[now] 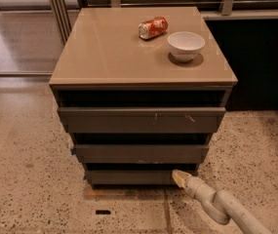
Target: Open bottom drawer
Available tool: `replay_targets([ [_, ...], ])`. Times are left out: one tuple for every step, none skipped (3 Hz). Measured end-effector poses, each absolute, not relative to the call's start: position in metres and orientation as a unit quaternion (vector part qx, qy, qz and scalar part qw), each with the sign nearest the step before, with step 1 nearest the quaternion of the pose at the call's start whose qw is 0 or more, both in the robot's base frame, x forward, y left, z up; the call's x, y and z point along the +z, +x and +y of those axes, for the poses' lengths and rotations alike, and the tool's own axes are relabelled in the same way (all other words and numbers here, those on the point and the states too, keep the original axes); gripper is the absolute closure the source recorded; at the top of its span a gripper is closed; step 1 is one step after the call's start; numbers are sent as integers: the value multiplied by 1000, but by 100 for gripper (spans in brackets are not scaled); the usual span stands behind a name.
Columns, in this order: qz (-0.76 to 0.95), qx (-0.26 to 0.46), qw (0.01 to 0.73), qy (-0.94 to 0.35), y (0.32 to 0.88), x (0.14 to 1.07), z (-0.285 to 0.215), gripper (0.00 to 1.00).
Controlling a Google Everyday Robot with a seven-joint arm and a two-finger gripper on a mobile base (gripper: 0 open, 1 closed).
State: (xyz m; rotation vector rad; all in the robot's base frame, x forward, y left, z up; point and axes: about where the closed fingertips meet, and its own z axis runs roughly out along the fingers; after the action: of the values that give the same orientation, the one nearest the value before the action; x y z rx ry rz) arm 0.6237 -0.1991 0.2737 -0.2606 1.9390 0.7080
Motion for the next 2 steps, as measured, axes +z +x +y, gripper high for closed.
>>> replay_targets([
  [804,294,506,-107,624,273,-198,100],
  [805,286,508,-109,642,265,-189,100],
])
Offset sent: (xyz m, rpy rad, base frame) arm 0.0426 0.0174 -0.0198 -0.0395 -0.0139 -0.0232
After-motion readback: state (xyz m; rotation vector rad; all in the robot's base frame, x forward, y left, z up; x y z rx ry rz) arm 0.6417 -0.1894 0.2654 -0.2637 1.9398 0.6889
